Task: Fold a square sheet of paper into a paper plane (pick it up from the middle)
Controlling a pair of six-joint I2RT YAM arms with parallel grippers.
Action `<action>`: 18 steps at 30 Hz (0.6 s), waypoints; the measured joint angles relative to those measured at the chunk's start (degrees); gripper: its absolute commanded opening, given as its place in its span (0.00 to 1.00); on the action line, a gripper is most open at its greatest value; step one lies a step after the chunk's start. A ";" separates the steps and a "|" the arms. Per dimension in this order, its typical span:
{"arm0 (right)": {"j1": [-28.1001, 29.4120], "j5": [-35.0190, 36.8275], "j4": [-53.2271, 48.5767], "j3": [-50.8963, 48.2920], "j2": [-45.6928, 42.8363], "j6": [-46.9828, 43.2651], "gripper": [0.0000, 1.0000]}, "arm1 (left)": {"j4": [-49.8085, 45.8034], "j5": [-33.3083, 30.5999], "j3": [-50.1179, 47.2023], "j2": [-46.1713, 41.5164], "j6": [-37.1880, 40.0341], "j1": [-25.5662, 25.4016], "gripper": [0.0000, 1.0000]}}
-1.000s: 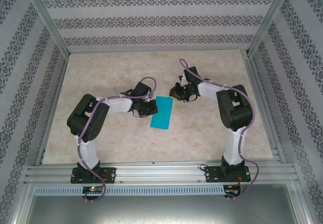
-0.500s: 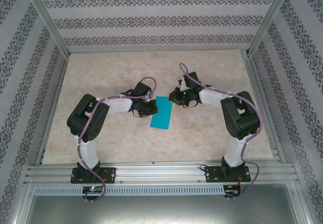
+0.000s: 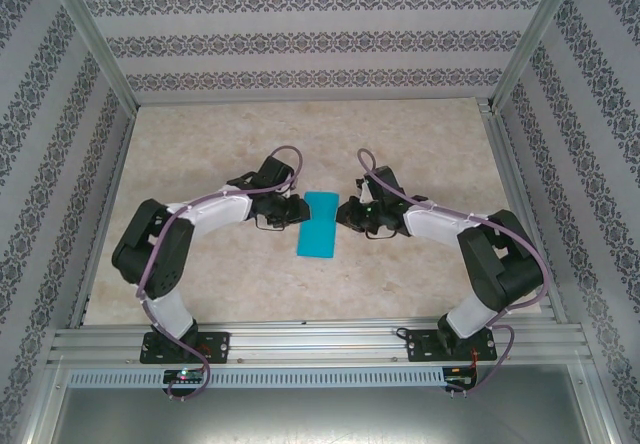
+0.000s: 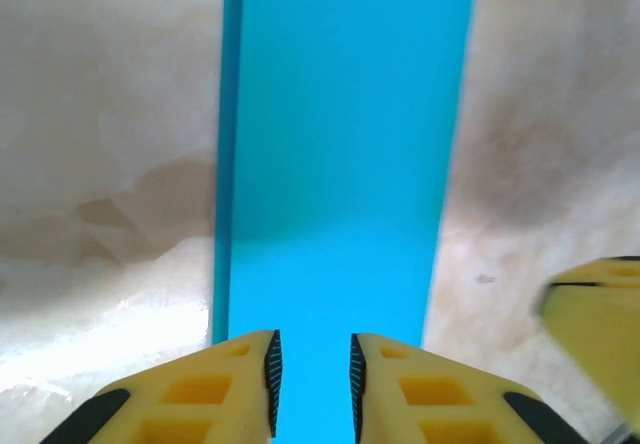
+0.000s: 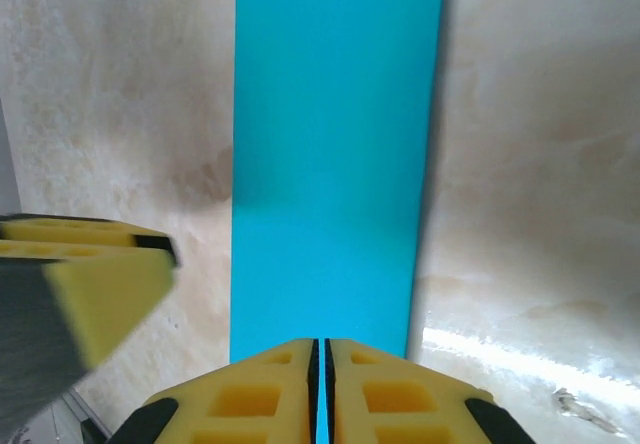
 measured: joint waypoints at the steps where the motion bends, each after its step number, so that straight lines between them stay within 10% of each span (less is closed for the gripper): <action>1: 0.42 0.20 -0.04 -0.02 0.00 0.00 0.13 | -0.26 -0.92 -0.02 -1.46 0.00 0.00 0.29; 18: 1.62 -0.68 2.40 3.80 9.68 0.81 0.12 | -0.63 -3.65 -2.05 -5.03 -0.44 0.00 0.25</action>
